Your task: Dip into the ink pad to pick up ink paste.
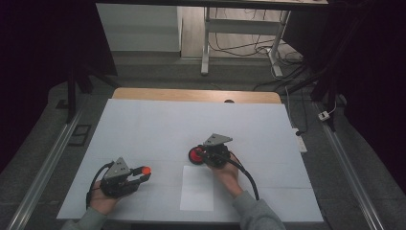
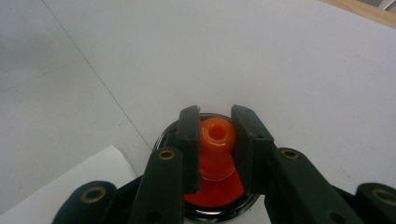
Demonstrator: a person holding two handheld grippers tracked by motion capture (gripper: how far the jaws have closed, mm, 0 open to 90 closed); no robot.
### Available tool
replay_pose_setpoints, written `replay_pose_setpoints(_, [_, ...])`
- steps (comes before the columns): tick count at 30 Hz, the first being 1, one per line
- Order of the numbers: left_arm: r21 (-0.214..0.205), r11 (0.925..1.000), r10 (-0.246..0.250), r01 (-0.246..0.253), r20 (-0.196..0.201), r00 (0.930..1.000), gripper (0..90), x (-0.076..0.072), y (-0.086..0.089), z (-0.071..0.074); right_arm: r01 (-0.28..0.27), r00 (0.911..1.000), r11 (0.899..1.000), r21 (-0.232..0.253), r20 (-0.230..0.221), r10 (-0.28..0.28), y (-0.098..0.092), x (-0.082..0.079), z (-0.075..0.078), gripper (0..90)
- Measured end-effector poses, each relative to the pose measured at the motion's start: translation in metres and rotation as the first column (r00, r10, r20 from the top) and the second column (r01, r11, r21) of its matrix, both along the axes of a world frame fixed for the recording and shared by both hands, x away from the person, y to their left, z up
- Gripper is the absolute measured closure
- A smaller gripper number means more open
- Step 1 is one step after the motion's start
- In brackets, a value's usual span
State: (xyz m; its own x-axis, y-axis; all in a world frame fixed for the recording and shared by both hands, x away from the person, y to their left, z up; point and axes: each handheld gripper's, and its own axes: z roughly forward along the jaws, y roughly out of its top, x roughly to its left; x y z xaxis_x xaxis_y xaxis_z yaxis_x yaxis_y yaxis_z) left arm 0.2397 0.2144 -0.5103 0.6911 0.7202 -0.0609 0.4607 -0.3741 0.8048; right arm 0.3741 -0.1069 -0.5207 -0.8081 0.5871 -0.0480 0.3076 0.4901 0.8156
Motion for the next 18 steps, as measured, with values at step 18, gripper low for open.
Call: replay_pose_setpoints(18, [-0.001,1.0,0.004,-0.004,-0.001,1.0,65.3,-0.0014,-0.0013,0.0003,0.024,0.9996,0.999,0.034,0.013,-0.025,-0.0024,-0.004,-0.0053,73.0])
